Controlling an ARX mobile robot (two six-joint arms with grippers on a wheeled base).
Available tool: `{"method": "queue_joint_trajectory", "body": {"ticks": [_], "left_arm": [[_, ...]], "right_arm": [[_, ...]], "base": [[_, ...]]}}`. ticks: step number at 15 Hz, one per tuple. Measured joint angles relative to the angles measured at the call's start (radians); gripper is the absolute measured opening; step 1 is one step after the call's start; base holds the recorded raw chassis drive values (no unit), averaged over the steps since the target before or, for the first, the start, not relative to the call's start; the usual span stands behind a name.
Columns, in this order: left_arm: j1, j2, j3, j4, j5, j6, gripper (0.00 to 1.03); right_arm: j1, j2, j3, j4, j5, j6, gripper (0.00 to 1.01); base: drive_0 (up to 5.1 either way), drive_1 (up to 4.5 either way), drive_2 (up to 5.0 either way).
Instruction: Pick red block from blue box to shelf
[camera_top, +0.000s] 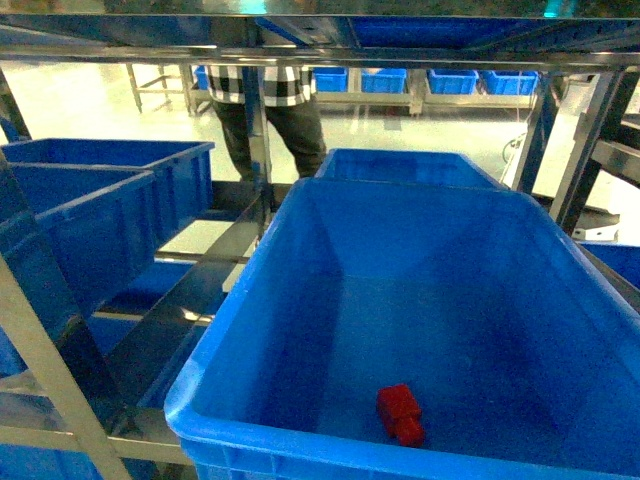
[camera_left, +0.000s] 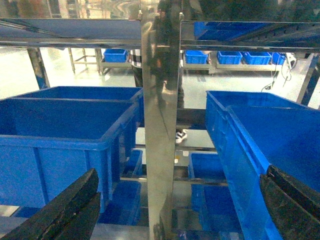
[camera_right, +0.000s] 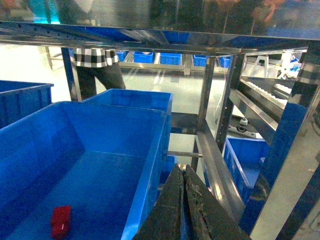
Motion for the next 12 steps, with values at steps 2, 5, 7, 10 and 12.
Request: {"method": "queue_joint_trajectory", "body": {"ticks": [2, 5, 7, 10, 12], "left_arm": [[0.000, 0.000, 0.000, 0.000, 0.000, 0.000, 0.98], [0.000, 0.000, 0.000, 0.000, 0.000, 0.000, 0.98], [0.000, 0.000, 0.000, 0.000, 0.000, 0.000, 0.98], [0.000, 0.000, 0.000, 0.000, 0.000, 0.000, 0.98], [0.000, 0.000, 0.000, 0.000, 0.000, 0.000, 0.98]], "right_arm": [[0.000, 0.000, 0.000, 0.000, 0.000, 0.000, 0.02], [0.000, 0.000, 0.000, 0.000, 0.000, 0.000, 0.11], [0.000, 0.000, 0.000, 0.000, 0.000, 0.000, 0.27], [0.000, 0.000, 0.000, 0.000, 0.000, 0.000, 0.53], [0.000, 0.000, 0.000, 0.000, 0.000, 0.000, 0.75]], "base": [[0.0, 0.00, 0.0], [0.0, 0.00, 0.0], [0.0, 0.00, 0.0], [0.0, 0.00, 0.0], [0.0, 0.00, 0.0]]}}
